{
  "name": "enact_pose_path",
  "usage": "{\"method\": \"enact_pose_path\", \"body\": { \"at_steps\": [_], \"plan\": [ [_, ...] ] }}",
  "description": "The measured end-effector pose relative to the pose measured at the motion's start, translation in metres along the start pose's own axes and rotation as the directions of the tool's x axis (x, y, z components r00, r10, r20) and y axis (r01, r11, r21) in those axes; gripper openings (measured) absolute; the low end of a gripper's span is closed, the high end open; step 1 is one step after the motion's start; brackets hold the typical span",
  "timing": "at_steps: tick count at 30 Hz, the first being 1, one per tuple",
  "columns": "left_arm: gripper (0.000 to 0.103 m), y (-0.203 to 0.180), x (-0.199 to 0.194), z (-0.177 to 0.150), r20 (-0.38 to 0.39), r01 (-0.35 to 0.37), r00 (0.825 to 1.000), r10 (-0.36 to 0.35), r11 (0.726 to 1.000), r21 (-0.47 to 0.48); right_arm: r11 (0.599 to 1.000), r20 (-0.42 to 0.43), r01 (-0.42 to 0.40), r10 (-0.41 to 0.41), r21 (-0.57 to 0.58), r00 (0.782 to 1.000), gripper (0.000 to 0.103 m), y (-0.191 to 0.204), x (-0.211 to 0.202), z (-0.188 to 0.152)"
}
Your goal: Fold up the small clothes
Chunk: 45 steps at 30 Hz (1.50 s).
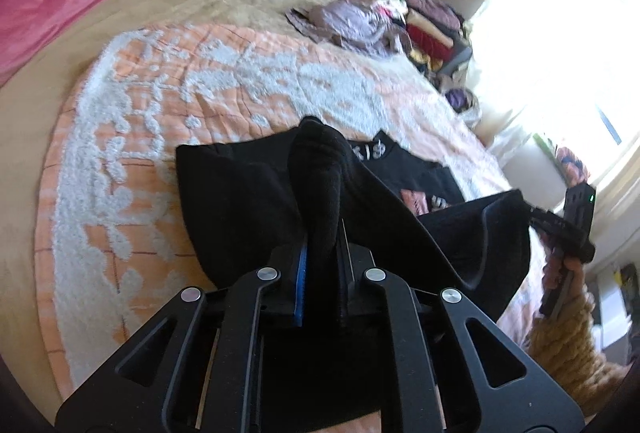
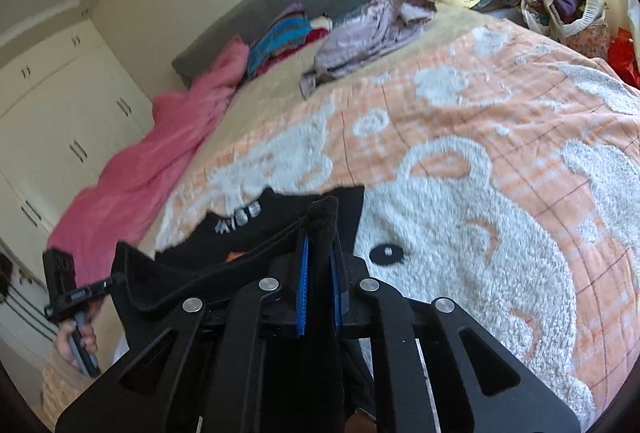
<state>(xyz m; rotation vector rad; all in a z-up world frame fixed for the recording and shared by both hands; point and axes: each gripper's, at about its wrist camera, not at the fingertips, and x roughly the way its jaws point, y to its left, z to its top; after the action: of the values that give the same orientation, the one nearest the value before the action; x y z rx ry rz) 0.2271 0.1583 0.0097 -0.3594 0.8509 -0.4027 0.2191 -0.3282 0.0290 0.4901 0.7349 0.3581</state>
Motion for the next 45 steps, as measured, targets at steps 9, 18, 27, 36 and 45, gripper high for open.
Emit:
{"method": "enact_pose_path", "body": {
  "at_steps": [9, 18, 27, 36, 45],
  "plan": [
    [0.004, 0.011, -0.053, 0.002, 0.135, 0.044, 0.990, -0.035, 0.997, -0.060, 0.996, 0.097, -0.086, 0.082, 0.040, 0.992, 0.008, 0.010, -0.010, 0.029],
    [0.004, 0.016, -0.057, 0.020, 0.157, -0.038, 0.986, 0.052, 0.995, -0.096, 1.000, 0.066, -0.013, 0.012, 0.012, 0.998, 0.008, 0.020, 0.025, 0.058],
    [0.003, 0.043, -0.023, 0.025, 0.087, -0.125, 0.986, 0.140, 0.979, -0.164, 0.994, -0.054, 0.106, -0.105, 0.010, 0.993, 0.008, -0.003, 0.091, 0.052],
    [0.000, 0.059, -0.009, 0.018, 0.041, -0.203, 0.976, 0.214, 0.961, -0.187, 0.967, -0.076, 0.256, -0.254, 0.014, 0.964, 0.037, -0.026, 0.110, 0.033],
    [0.011, 0.029, -0.010, 0.012, 0.045, -0.246, 0.967, 0.249, 0.967, -0.072, 0.969, -0.046, 0.247, -0.248, -0.033, 0.968, 0.053, -0.016, 0.074, 0.013]
  ]
}}
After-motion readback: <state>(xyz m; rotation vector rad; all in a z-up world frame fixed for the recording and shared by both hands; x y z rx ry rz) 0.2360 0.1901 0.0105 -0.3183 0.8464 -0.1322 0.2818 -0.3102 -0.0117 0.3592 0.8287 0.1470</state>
